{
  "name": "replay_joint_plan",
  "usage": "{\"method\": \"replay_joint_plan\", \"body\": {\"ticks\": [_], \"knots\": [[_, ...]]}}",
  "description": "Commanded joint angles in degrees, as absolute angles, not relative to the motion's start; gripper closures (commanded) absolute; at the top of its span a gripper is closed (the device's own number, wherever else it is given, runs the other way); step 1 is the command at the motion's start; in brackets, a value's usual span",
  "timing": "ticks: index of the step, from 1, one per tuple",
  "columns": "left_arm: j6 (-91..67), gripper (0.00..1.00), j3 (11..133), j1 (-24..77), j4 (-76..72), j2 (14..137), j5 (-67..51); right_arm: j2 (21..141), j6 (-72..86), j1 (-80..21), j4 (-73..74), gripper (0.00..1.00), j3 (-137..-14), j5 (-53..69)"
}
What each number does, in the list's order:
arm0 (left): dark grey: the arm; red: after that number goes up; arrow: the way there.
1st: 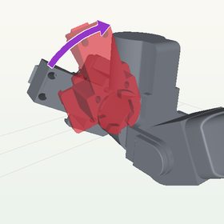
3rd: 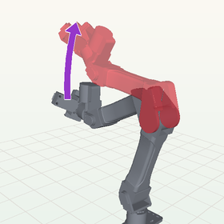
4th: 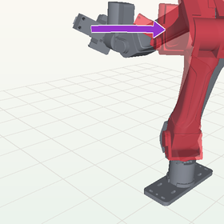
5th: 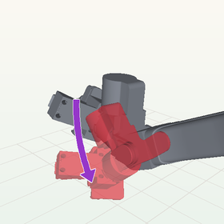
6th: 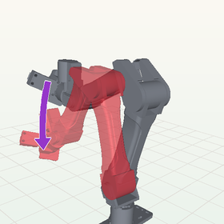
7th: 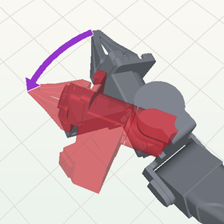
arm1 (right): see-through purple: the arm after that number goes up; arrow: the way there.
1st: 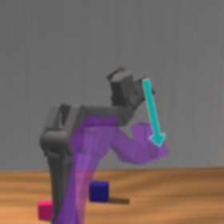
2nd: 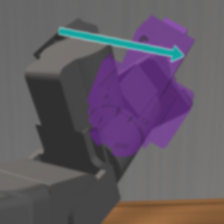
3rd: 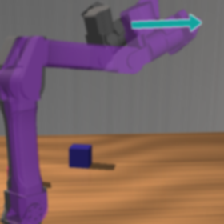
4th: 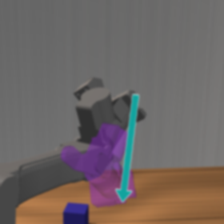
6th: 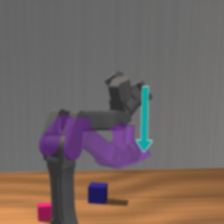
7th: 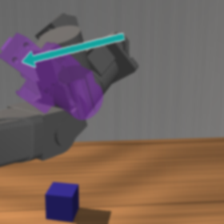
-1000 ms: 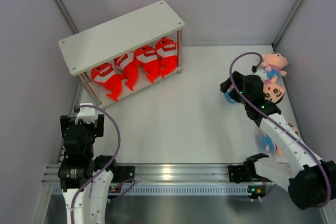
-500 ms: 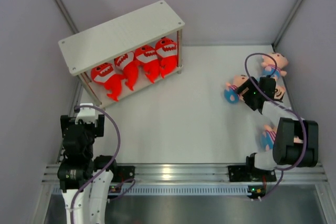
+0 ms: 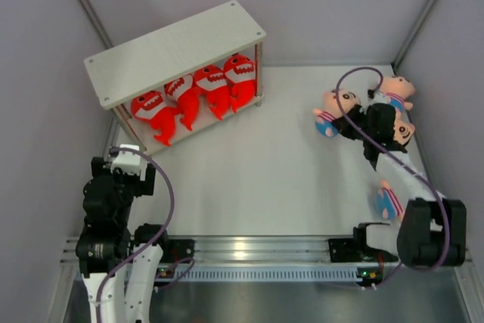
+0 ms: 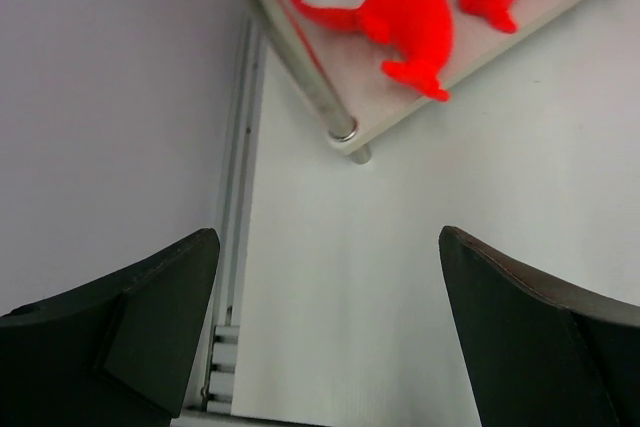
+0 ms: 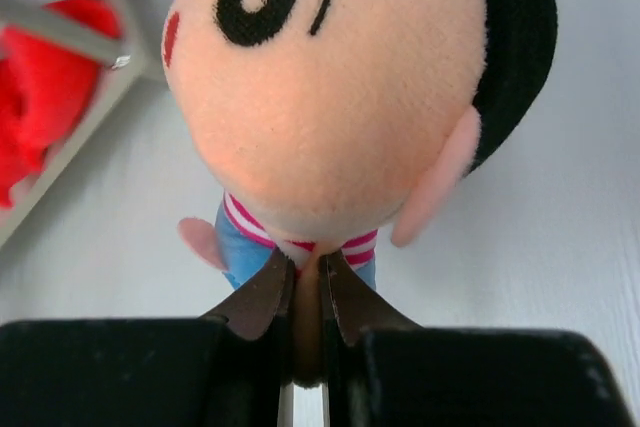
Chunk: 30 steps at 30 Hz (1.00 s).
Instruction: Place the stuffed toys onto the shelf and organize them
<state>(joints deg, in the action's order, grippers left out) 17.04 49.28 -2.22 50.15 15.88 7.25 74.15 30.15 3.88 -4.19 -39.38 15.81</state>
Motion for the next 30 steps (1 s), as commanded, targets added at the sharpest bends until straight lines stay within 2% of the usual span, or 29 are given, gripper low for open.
{"method": "replay_joint_plan", "body": {"ticks": [1, 4, 6, 8, 11, 12, 15, 24, 28, 30], "knots": [[20.4, 0.03, 53.9, -2.2, 49.2, 20.3, -8.0, 61.8, 11.7, -12.1, -6.6, 1.0, -47.9, 22.4], [21.9, 0.02, 60.4, -2.2, 50.5, 25.6, -17.0, 58.4, 6.2, -25.1, -7.6, 1.0, -52.5, 25.0], [22.3, 0.02, 67.7, -2.3, 51.9, 30.7, -28.3, 59.3, 4.2, -30.2, -7.4, 1.0, -55.5, 25.2], [18.4, 0.02, 74.5, -2.1, 52.3, 35.6, -36.2, 61.8, 2.0, -39.8, -6.9, 1.0, -60.3, 23.1], [14.6, 0.02, 79.3, -2.0, 53.2, 40.4, -45.5, 64.9, 0.4, -45.4, -7.7, 1.0, -65.5, 23.1], [13.5, 0.02, 80.2, -1.9, 53.3, 40.9, -51.9, 67.0, 0.5, -46.7, -8.3, 1.0, -66.4, 24.0], [11.7, 0.02, 81.9, -1.9, 53.3, 41.2, -59.4, 71.3, 0.4, -48.6, -7.0, 1.0, -71.4, 27.4], [6.6, 0.02, 85.6, -1.9, 53.3, 43.9, -57.8, 77.5, -3.4, -56.3, -8.6, 1.0, -76.8, 30.7], [5.4, 0.02, 87.5, -1.9, 53.3, 46.1, -45.5, 77.3, -1.5, -56.9, -14.0, 1.0, -75.1, 33.6], [6.3, 0.02, 87.5, -1.9, 53.3, 46.8, -44.0, 77.2, -1.0, -57.0, -14.9, 1.0, -74.9, 33.9]]}}
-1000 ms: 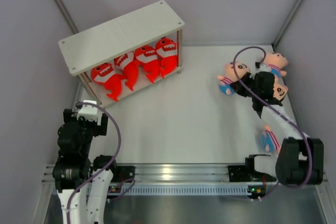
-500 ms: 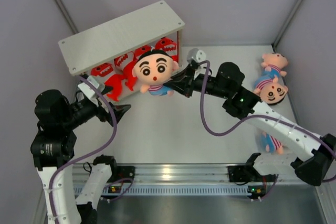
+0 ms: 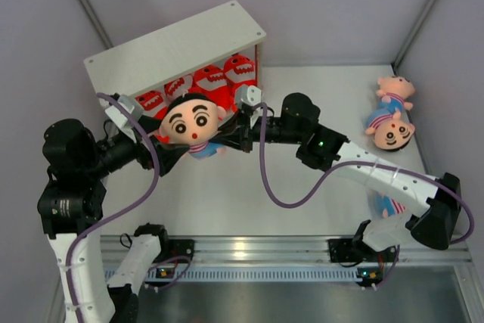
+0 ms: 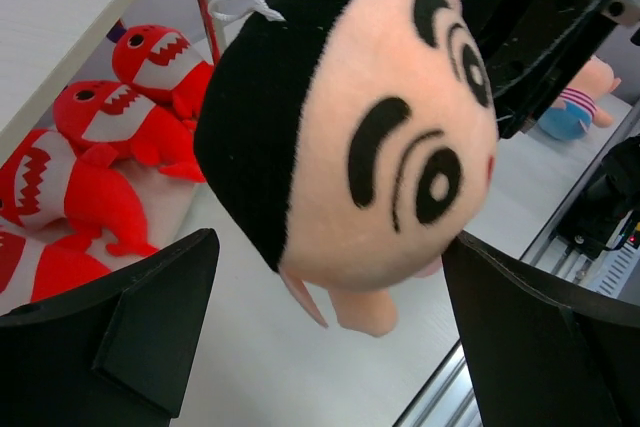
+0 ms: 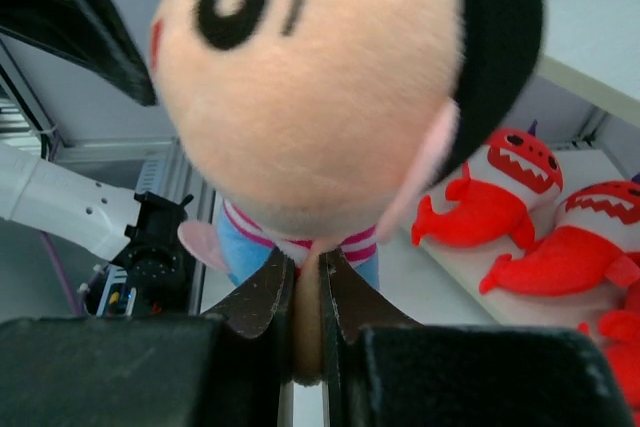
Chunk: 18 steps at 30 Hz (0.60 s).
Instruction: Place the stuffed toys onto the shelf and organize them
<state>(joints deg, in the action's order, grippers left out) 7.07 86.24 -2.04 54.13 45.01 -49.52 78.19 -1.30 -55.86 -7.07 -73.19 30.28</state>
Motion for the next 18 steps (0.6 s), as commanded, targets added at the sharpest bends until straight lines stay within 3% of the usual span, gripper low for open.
{"method": "replay_joint_plan", "body": {"ticks": [1, 8, 9, 11, 12, 13, 15, 18], "knots": [[6.3, 0.02, 87.7, -2.0, 53.3, 47.0, -44.4, 77.3, -1.1, -57.1, -14.6, 1.0, -75.2, 33.9], [5.9, 0.02, 89.9, -1.9, 53.3, 48.1, -50.6, 79.1, -2.0, -58.3, -14.1, 1.0, -76.7, 34.2], [6.1, 0.06, 90.0, -1.9, 53.3, 48.1, -50.7, 79.3, -2.0, -58.3, -14.1, 1.0, -76.9, 34.5], [6.2, 0.22, 90.0, -1.9, 53.3, 48.2, -51.6, 80.0, -1.6, -58.3, -14.4, 1.0, -77.7, 35.0], [6.2, 0.39, 89.9, -1.9, 53.3, 48.2, -52.6, 80.2, -1.4, -58.4, -14.3, 1.0, -78.3, 35.2], [6.2, 0.72, 89.8, -1.9, 53.3, 48.2, -53.2, 80.9, -1.2, -58.4, -14.2, 1.0, -78.7, 35.3], [6.0, 0.99, 89.8, -1.9, 53.0, 48.2, -52.7, 81.3, -1.0, -58.4, -14.0, 1.0, -79.4, 35.3], [4.8, 1.0, 90.2, -2.0, 50.6, 48.2, -44.2, 81.3, -0.4, -58.4, -15.2, 1.0, -79.5, 33.1]]}}
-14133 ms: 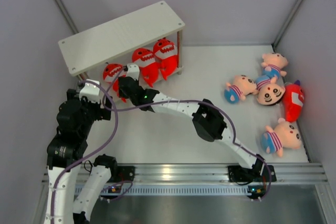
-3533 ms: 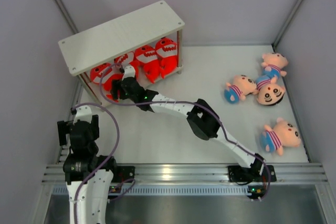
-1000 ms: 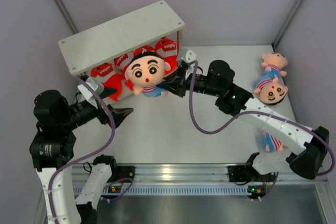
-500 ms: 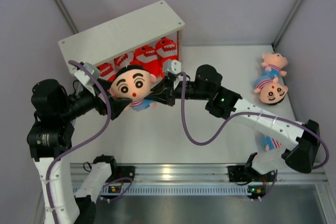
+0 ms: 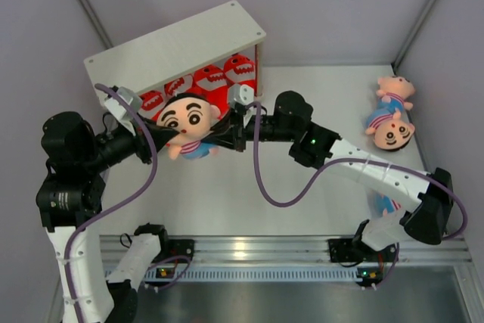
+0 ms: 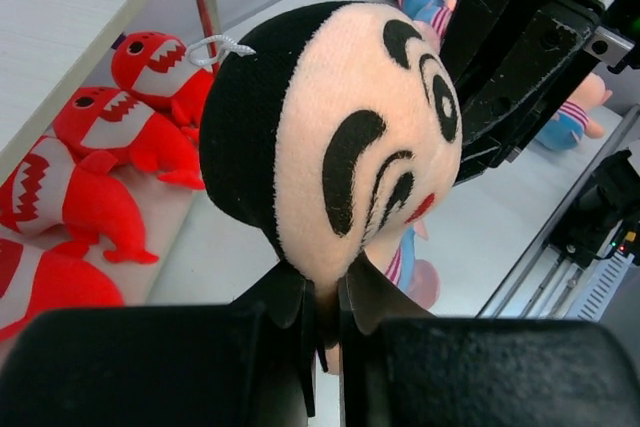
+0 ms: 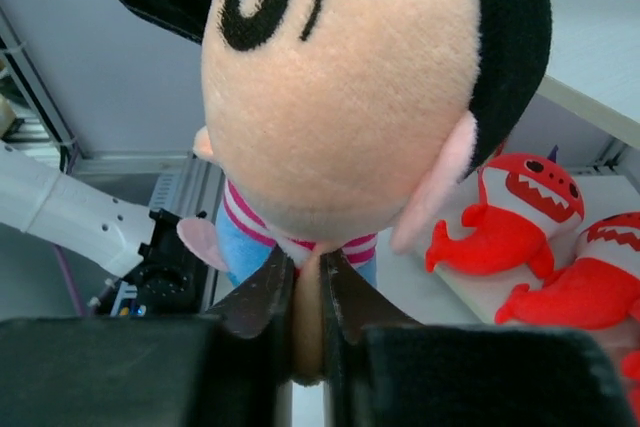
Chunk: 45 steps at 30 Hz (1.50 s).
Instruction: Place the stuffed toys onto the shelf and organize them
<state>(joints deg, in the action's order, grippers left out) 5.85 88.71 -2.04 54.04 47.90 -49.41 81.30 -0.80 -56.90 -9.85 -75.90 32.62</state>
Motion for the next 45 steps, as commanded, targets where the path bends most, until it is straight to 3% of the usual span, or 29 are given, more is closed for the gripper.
{"method": "replay_joint_plan", "body": {"ticks": [1, 2, 5, 8, 20, 27, 38, 45], "knots": [[4.4, 1.0, 90.3, -1.9, 49.5, 48.3, -41.8, 81.3, 2.0, -58.4, -15.6, 0.96, -79.5, 32.3], [4.2, 1.0, 91.4, -1.9, 48.4, 48.7, -38.5, 81.3, 2.8, -58.4, -15.8, 0.73, -79.6, 30.9], [6.4, 1.0, 97.3, -2.0, 46.9, 52.4, -28.8, 82.2, 5.1, -58.3, -13.5, 0.3, -82.2, 20.9], [8.4, 1.0, 103.0, -1.9, 47.0, 58.2, -20.8, 82.1, 5.9, -58.2, -10.0, 0.23, -83.1, 17.7], [13.5, 1.0, 124.3, -2.8, 45.4, 78.1, -7.1, 75.2, 7.6, -57.6, -12.3, 0.21, -72.8, 15.3], [20.4, 1.0, 111.1, -5.7, 31.6, 74.4, -1.1, 72.2, 6.7, -57.3, -12.7, 0.2, -68.1, 15.6], [0.3, 1.0, 115.9, -23.6, 42.4, 78.9, -30.9, 71.9, 8.0, -56.8, -13.3, 0.2, -66.0, 16.8], [-10.9, 1.0, 113.3, -27.2, 42.5, 80.2, -37.0, 72.7, 9.7, -56.8, -13.6, 0.2, -65.6, 17.6]]}}
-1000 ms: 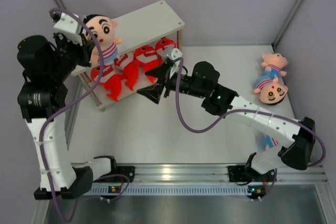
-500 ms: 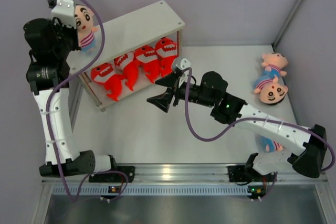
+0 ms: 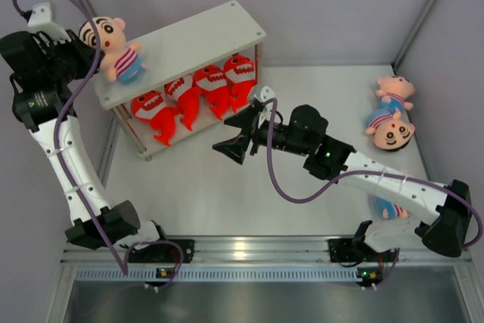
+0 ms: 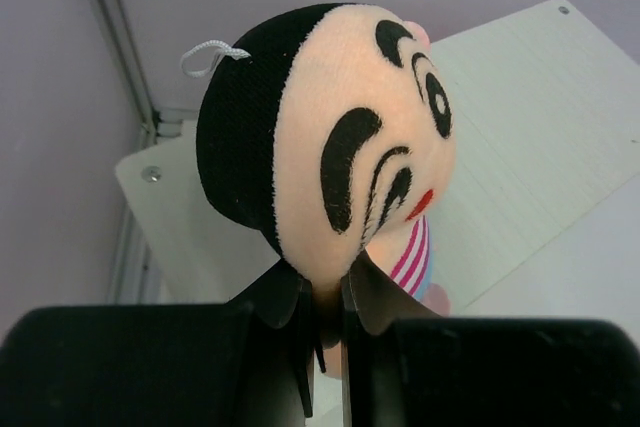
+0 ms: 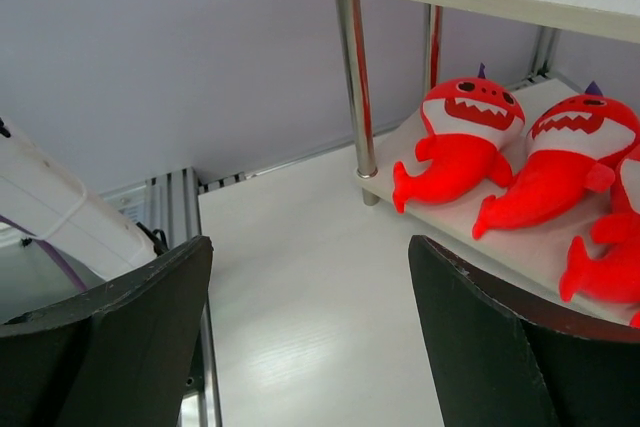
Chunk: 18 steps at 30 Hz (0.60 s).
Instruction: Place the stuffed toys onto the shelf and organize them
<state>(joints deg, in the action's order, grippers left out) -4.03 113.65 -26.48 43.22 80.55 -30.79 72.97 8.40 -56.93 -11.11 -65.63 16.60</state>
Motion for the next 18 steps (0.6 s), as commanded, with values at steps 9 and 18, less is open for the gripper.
{"method": "replay_joint_plan", "body": {"ticks": [9, 18], "knots": [[-23.0, 1.0, 109.8, -38.0, 43.1, 82.6, -43.7, 74.2, 10.9, -56.9, -14.3, 0.2, -65.7, 17.9], [-22.2, 0.93, 102.4, -38.3, 44.1, 84.8, -47.4, 75.7, 12.1, -56.8, -14.9, 0.2, -66.3, 18.4]]}}
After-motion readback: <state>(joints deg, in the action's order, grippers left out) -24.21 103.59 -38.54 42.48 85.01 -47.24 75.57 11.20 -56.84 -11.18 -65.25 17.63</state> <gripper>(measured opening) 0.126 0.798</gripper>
